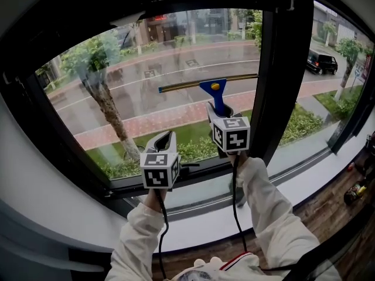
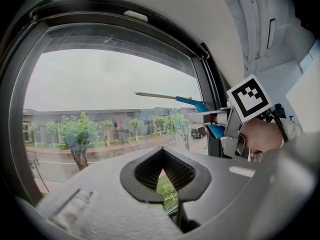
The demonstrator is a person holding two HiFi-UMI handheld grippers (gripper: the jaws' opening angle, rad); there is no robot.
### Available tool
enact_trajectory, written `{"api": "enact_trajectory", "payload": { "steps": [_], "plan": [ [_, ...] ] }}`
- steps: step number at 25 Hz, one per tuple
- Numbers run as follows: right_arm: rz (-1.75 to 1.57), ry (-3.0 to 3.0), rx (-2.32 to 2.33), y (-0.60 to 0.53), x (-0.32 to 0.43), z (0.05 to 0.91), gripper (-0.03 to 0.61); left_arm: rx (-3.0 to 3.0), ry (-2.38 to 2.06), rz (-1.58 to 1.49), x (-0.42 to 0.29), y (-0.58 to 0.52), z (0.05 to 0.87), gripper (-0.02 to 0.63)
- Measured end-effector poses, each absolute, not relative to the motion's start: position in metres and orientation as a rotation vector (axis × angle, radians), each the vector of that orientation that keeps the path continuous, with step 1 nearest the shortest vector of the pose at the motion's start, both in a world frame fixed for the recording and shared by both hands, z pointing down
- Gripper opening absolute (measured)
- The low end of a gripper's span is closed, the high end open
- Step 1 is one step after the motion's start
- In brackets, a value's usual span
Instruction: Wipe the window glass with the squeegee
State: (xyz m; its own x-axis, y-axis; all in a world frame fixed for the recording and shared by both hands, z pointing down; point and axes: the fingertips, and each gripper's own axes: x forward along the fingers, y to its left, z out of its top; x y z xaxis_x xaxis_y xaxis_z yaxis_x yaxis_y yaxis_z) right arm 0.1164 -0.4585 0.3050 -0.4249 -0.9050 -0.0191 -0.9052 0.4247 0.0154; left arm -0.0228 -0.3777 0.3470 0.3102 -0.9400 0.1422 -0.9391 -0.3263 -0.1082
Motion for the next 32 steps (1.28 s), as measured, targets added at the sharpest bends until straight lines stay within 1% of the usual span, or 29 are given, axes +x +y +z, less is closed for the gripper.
{"api": "enact_trajectory", "payload": {
  "steps": [32],
  "plan": [
    [-0.192,2.713,-1.729,-0.445,0.119,0.449,0.112,-2.712,1.789,-0.427,-0.006,-0.360,0.459,0.000]
  ]
}}
